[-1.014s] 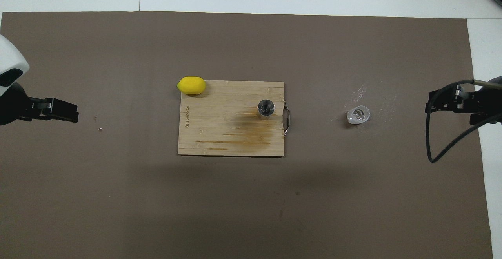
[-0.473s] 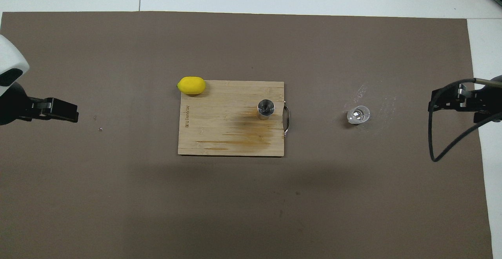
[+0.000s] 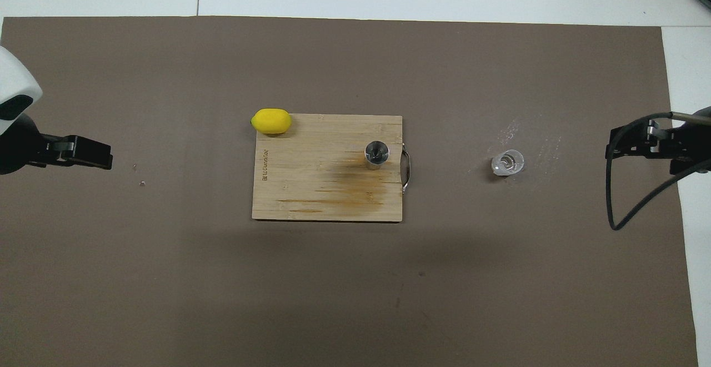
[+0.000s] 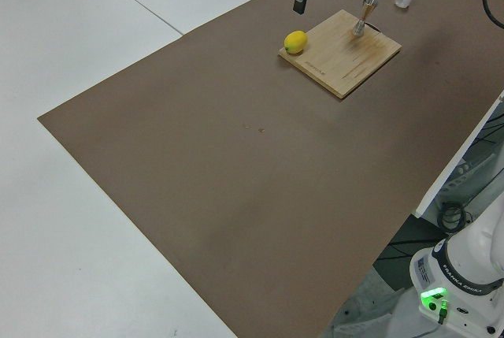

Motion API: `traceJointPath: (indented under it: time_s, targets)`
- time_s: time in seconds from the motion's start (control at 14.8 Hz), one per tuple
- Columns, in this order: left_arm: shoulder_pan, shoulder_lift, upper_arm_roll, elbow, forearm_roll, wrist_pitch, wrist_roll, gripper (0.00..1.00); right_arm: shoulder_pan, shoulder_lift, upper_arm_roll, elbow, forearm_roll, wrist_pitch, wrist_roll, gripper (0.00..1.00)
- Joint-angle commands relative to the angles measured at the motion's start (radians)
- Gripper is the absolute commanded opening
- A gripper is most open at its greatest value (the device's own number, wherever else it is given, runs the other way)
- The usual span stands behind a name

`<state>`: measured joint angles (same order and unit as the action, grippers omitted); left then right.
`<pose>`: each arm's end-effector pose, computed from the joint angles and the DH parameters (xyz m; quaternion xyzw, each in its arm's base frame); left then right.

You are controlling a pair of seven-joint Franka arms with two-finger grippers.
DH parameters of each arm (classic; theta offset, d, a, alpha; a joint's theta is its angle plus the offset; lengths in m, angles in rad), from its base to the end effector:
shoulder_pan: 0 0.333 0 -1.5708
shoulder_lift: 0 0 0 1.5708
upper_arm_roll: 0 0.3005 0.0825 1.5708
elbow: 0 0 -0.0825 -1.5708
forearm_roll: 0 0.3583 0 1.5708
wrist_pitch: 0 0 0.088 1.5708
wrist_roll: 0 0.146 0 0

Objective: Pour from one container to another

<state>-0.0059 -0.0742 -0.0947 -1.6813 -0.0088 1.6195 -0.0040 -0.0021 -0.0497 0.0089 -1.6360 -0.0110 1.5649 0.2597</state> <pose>0.5081 -0.0540 0.5632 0.9988 -0.0480 0.0060 0.0012 0.5119 0.0020 0.5663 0.9919 -0.1261 -0.0098 0.0071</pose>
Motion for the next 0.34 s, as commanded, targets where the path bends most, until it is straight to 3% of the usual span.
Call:
traceJointPath:
  time_s: [0.0,0.27]
  targets:
    - [0.000,-0.015,0.004,-0.014,0.007,0.037,0.004,1.00,-0.003,-0.009,0.005,-0.013,-0.004,-0.020,-0.040,1.00]
    - [0.000,-0.015,0.010,-0.015,-0.025,0.045,0.004,1.00,0.004,-0.010,0.005,-0.016,-0.003,-0.017,-0.045,1.00]
